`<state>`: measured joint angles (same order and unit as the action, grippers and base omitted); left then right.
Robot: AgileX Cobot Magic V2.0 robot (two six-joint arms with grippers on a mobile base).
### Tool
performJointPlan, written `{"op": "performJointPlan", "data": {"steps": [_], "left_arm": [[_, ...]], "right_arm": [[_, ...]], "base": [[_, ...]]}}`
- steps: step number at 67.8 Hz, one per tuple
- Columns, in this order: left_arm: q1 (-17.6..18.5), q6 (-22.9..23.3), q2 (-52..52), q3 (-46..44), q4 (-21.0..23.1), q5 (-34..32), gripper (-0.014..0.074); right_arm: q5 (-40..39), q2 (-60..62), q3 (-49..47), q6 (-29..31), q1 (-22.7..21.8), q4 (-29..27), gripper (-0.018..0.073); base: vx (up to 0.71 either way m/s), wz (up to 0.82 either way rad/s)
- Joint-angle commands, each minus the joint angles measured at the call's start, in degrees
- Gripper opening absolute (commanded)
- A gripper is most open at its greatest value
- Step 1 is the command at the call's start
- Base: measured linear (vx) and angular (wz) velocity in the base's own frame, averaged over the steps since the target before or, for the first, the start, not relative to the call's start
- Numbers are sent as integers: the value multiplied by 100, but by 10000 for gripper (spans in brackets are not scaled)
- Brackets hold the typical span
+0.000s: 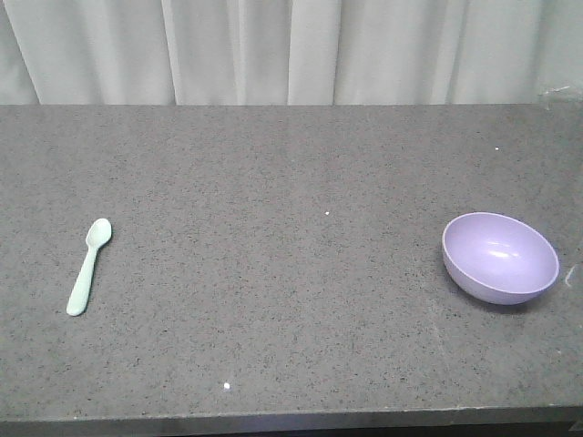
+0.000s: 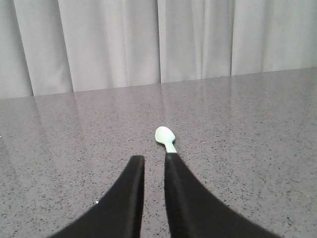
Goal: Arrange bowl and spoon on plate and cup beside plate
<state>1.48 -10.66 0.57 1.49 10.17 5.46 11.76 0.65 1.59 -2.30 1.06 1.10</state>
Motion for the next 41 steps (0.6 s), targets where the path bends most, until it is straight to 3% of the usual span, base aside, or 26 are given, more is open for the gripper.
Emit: {"op": "performJointPlan", "data": {"steps": [1, 41], "left_arm": [[5, 35, 86, -46, 11, -398, 111], [5, 35, 86, -46, 11, -398, 111]], "right_arm": [[-414, 60, 25, 54, -27, 20, -3], [-414, 60, 25, 54, -27, 20, -3]], "base": [[0, 0], [0, 0]]}}
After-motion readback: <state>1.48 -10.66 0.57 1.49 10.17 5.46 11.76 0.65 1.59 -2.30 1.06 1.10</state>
